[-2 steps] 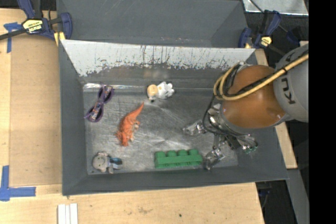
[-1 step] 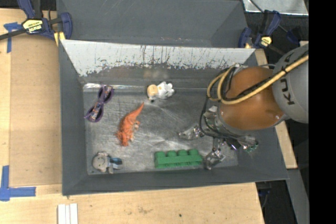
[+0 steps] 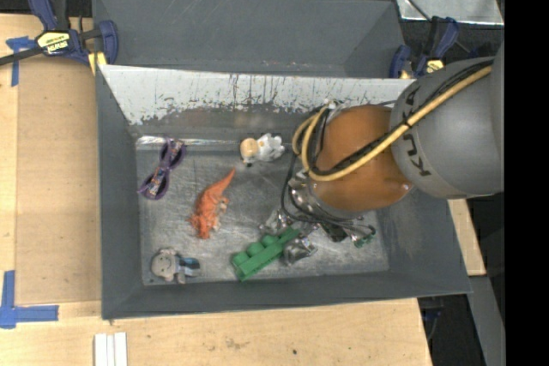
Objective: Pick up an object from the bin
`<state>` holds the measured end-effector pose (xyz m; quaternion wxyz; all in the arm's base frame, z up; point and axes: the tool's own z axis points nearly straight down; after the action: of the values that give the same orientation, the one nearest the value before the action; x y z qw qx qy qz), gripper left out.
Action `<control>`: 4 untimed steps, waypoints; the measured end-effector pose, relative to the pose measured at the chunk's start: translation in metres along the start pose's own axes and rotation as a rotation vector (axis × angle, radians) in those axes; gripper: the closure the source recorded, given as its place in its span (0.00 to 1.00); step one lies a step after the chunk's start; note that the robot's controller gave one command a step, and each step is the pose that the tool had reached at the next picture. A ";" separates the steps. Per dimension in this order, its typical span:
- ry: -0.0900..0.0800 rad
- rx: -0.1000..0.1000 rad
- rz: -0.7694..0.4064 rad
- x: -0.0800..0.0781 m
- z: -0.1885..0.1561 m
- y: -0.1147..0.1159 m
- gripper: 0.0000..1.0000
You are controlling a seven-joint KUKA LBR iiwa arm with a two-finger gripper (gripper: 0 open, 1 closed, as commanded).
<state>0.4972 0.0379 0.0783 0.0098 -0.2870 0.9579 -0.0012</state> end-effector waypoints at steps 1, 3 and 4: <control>0.000 0.000 -0.001 0.000 0.000 0.000 1.00; 0.006 -0.001 0.010 -0.002 -0.056 -0.013 1.00; 0.024 -0.012 0.012 -0.005 -0.084 -0.018 1.00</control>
Offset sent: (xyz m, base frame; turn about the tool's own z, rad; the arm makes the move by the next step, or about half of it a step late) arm 0.0412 -0.0164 0.1538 0.0301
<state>0.5096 0.0257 0.1623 -0.0034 -0.2812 0.9596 0.0012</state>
